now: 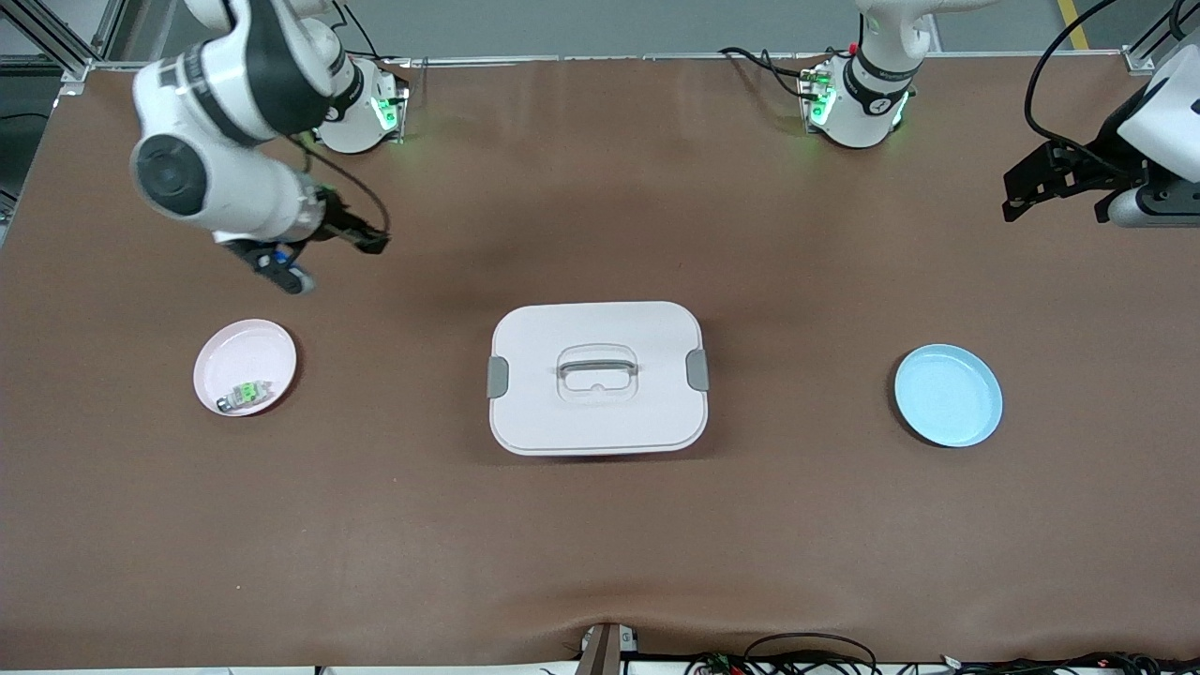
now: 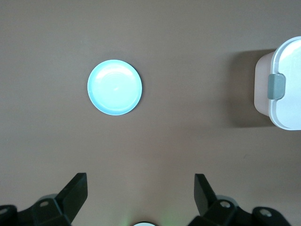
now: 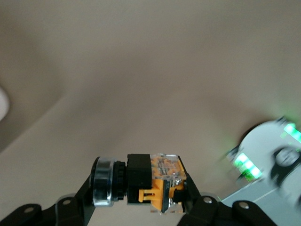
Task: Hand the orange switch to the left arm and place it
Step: 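Carry the switch over the box while the left gripper approaches it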
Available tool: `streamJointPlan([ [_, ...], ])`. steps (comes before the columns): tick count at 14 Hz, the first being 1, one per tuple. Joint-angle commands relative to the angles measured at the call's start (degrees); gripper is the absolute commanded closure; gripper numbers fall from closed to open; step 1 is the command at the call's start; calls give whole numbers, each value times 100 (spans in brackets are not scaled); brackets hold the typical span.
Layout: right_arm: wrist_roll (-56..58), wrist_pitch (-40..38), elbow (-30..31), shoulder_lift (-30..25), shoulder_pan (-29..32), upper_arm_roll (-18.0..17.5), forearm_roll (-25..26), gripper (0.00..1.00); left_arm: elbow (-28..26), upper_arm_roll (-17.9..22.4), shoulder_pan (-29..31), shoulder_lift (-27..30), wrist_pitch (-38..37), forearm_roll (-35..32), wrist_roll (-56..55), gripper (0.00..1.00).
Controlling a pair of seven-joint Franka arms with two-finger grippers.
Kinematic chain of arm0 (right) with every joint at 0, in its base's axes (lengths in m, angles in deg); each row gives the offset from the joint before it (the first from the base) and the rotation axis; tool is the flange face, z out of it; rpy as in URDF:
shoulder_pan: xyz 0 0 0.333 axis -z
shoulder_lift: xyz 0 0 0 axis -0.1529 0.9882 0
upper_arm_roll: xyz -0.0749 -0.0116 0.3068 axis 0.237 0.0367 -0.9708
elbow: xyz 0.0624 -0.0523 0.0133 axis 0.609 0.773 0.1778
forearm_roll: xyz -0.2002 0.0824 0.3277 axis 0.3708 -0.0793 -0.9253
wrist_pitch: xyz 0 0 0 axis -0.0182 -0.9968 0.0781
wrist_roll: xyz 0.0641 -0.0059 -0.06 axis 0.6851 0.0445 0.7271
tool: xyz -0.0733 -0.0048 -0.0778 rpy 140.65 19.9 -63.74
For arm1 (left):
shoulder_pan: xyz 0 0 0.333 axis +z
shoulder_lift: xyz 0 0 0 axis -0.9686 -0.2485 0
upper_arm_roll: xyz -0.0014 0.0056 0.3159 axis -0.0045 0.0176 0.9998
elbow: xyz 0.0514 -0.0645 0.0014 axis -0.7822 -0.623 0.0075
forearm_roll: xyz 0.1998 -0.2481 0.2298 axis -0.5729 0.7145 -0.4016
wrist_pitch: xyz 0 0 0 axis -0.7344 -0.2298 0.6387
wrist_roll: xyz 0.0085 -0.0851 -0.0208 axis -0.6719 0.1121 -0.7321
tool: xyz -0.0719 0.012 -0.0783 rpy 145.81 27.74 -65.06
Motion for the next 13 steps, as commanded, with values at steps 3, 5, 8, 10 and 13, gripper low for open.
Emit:
streamJointPlan([
  [3, -1526, 132, -895, 356, -1044, 92, -570, 73, 97, -20, -36, -125, -45, -46, 7, 0],
  [5, -2220, 413, -1388, 734, -1501, 92, -999, 74, 97, -73, -80, -230, -45, -28, 7, 0],
  [8, -3362, 1072, -2151, 1331, -2177, 92, -1204, 77, 62, -108, -229, -275, -53, 33, 15, 0],
  [10, -4031, 1284, -2854, 1841, -2451, 92, -1239, 77, 62, -283, -256, -292, -71, 60, 112, 0],
  [13, -4666, 2064, -3227, 2247, -2575, 92, -1948, 78, -122, -634, -230, -301, -71, 130, 95, 0],
])
